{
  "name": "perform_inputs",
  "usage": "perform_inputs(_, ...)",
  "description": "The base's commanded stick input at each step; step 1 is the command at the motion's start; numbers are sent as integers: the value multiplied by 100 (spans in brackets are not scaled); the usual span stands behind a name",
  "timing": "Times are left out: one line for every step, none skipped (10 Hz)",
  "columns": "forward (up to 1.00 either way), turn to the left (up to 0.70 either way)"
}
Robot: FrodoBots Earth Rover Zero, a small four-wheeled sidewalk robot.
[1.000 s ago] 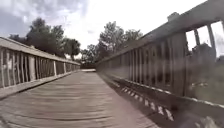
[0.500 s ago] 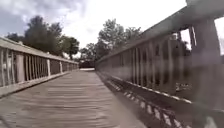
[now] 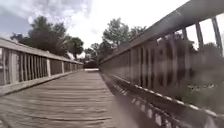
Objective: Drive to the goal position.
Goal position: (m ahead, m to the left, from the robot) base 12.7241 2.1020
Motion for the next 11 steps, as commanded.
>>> perform_inputs(70,17)
perform_inputs(70,31)
perform_inputs(70,35)
perform_inputs(70,35)
perform_inputs(70,31)
perform_inputs(70,24)
perform_inputs(70,17)
perform_inputs(70,10)
perform_inputs(70,2)
perform_inputs(70,0)
perform_inputs(70,0)
